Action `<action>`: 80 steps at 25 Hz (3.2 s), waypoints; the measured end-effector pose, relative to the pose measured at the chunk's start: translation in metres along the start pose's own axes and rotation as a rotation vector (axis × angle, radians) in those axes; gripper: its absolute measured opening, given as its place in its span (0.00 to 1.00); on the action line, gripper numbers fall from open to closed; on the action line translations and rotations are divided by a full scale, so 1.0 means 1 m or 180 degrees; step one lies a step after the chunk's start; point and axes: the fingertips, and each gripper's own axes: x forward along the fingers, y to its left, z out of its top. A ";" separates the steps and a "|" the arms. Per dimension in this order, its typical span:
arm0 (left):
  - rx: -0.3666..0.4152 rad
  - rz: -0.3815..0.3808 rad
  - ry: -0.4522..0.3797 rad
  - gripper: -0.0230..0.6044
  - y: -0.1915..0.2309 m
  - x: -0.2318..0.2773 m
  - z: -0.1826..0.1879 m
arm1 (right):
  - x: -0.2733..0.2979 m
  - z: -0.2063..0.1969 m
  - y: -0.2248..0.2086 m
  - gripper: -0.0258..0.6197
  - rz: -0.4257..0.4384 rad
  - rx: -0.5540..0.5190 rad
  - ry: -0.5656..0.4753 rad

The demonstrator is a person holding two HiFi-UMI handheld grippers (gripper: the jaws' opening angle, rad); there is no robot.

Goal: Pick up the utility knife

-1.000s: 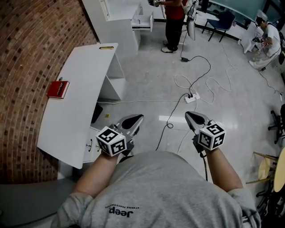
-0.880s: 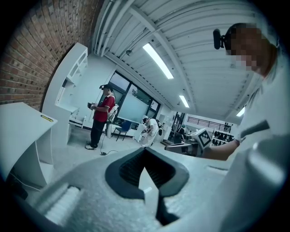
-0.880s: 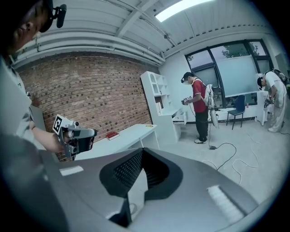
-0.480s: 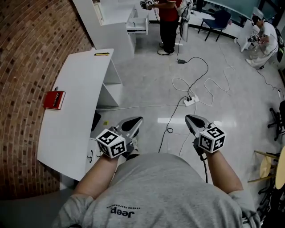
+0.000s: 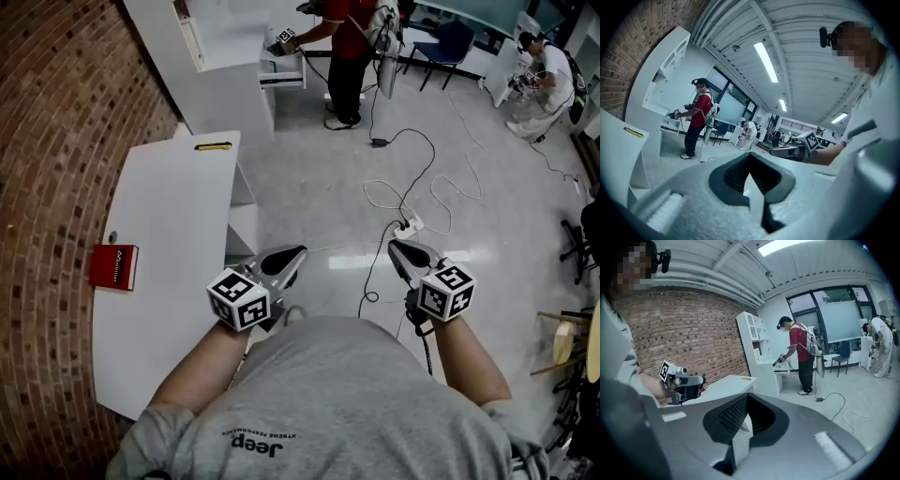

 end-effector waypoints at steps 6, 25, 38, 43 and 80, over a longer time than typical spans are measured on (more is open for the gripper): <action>0.0027 -0.0098 0.0014 0.04 0.075 -0.019 0.034 | 0.082 0.051 0.016 0.05 -0.0039 -0.0083 -0.0036; -0.0135 0.0116 0.0013 0.04 0.206 -0.006 0.066 | 0.218 0.105 -0.037 0.05 0.0076 -0.0027 0.0041; -0.0085 0.0589 -0.0018 0.04 0.285 0.145 0.119 | 0.302 0.150 -0.193 0.05 0.0546 -0.0056 0.0119; -0.0059 0.0685 0.0012 0.04 0.305 0.219 0.147 | 0.322 0.173 -0.259 0.05 0.0704 -0.0058 0.0216; -0.0045 0.0213 0.0213 0.04 0.408 0.248 0.177 | 0.400 0.200 -0.283 0.06 0.0226 0.0109 0.0138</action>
